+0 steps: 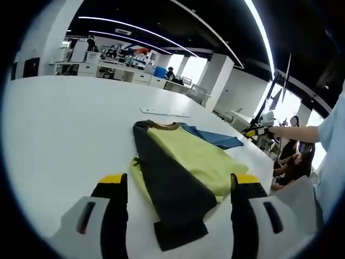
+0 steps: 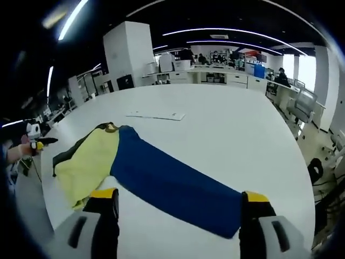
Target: Fold the garment on the visible template until the final outline fits inside the template.
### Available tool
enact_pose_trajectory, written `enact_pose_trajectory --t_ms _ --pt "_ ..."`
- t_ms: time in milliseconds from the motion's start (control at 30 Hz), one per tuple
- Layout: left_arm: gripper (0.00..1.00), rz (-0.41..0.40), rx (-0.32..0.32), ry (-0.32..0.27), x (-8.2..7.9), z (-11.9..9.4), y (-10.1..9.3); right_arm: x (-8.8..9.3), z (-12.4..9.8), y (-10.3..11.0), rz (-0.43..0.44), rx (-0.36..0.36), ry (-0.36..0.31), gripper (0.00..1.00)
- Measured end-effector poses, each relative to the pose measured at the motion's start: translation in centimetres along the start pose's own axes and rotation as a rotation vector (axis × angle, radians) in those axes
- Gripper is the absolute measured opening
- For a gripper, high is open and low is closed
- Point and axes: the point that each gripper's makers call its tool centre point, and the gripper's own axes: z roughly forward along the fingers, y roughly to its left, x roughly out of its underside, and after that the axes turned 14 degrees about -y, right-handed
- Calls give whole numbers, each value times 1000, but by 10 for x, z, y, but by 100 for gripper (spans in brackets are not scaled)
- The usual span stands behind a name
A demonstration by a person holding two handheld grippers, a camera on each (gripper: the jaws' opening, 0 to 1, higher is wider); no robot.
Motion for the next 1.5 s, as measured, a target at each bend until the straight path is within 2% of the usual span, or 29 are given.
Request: enact_pose_trajectory --t_ms 200,333,500,667,733,867,967,1100,1333,1500 --pt "70 -4 -20 21 15 -10 4 0 -5 30 -25 -70 2 94" --pt "69 -12 -38 48 29 -19 7 -5 -7 47 -24 -105 -17 93" --pt "63 -22 -68 82 49 -32 12 -12 -7 65 -40 -151 -38 92" --pt "56 -31 -87 97 61 -42 16 -17 -7 71 -40 -173 -53 91" --pt "53 -34 -100 123 69 -46 19 -17 -7 73 -42 -179 -51 91" --pt "37 -39 -118 165 82 -52 20 -17 -7 76 -39 -191 -54 90" --pt "33 -40 -141 179 89 -54 23 -14 -9 77 -42 -193 -46 89" --pt "27 -27 -159 185 91 -55 24 -13 -13 77 -32 -192 -47 88" --pt "17 -33 -146 196 97 -51 19 -7 -18 76 -6 -179 -45 85" --pt "5 -26 -163 199 100 -49 23 -2 -20 78 1 -178 -42 85"
